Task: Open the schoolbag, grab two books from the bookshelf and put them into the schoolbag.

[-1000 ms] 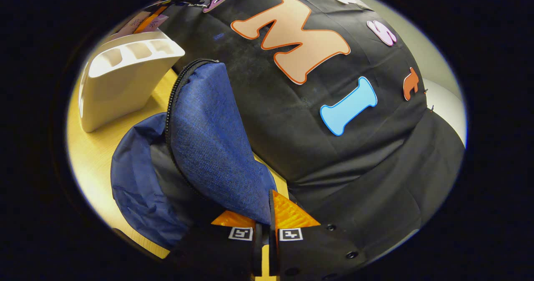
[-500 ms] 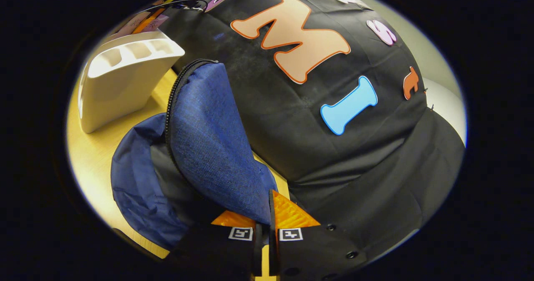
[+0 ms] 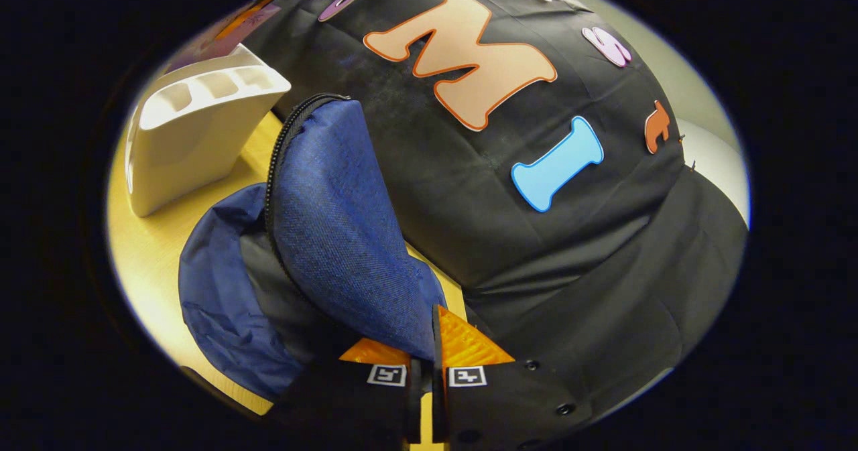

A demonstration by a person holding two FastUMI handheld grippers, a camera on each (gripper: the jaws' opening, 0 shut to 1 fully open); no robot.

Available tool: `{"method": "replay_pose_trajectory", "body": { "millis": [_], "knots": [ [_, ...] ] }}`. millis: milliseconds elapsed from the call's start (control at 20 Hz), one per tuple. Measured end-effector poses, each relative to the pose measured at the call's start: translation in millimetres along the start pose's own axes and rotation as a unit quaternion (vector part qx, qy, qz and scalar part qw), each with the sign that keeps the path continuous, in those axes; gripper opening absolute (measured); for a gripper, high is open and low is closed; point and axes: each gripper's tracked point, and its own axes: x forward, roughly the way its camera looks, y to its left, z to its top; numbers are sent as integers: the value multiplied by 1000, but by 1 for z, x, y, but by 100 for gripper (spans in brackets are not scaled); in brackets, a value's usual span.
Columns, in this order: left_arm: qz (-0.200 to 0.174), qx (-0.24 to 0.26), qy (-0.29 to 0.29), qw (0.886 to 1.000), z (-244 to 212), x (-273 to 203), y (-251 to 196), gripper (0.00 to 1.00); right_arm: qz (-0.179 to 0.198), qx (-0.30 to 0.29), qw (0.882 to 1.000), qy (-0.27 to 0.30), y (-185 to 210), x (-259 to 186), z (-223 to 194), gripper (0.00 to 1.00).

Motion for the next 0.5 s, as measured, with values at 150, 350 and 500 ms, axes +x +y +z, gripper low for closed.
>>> {"method": "replay_pose_trajectory", "body": {
  "millis": [150,350,500],
  "knots": [
    [-10,-12,-11,1000,-10,-33,-9,40,6,4,1000,-3,1,-2,-1,7],
    [-16,-20,-35,999,-22,-75,-21,40,13,10,1000,-8,-1,-4,-4,7],
    [-10,-16,-56,998,-37,-105,-27,39,14,20,1000,-11,-7,-3,-6,7]
  ]
}}
